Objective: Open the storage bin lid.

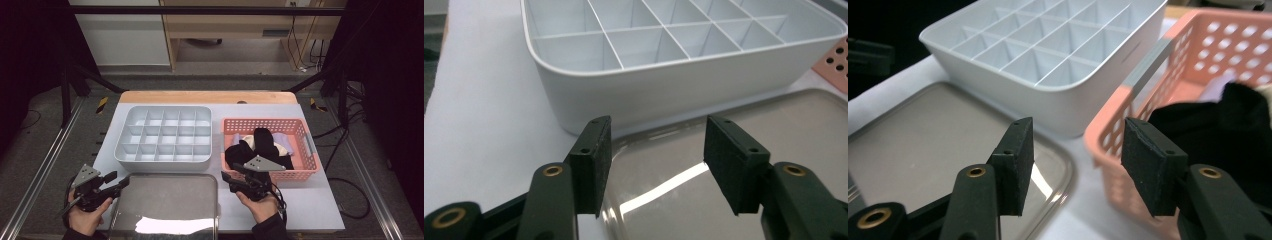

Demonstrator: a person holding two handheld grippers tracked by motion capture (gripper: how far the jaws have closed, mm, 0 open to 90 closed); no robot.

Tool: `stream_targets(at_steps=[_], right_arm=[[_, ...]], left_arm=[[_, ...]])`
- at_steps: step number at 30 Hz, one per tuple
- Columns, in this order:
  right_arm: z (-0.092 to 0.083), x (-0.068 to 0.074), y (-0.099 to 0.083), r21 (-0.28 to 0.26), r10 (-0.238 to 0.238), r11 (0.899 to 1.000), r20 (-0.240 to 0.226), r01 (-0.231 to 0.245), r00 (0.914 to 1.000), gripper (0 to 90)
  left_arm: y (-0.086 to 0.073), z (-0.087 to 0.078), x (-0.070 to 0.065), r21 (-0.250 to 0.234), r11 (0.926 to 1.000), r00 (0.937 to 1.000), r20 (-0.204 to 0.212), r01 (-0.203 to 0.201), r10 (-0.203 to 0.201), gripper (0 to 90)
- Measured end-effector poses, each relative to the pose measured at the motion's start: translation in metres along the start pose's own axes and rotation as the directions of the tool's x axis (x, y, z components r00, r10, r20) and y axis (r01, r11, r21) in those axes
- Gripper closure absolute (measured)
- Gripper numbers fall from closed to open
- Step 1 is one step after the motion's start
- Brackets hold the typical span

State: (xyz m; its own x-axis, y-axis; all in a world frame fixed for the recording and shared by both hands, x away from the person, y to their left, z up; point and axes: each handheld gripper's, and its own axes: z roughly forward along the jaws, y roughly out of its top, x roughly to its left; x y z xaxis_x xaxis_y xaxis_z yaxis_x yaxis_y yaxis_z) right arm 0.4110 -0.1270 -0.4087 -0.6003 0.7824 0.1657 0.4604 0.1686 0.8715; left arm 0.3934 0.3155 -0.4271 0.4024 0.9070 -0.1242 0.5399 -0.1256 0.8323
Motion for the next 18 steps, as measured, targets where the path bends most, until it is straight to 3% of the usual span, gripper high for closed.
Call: stream_targets(at_steps=[12,18], right_arm=[[-0.006,-0.024,0.036,-0.06,-0.015,0.998,0.06,0.018,0.9981,47.7],[-0.001,-0.036,0.045,-0.048,-0.032,0.998,0.103,0.037,0.9942,47.7]], left_arm=[[-0.003,0.01,-0.011,0.006,1.0,1.0,0.001,0.004,-0.004,36.3],[-0.009,0.01,-0.009,0.01,0.9999,1.0,-0.007,-0.003,0.003,35.8]])
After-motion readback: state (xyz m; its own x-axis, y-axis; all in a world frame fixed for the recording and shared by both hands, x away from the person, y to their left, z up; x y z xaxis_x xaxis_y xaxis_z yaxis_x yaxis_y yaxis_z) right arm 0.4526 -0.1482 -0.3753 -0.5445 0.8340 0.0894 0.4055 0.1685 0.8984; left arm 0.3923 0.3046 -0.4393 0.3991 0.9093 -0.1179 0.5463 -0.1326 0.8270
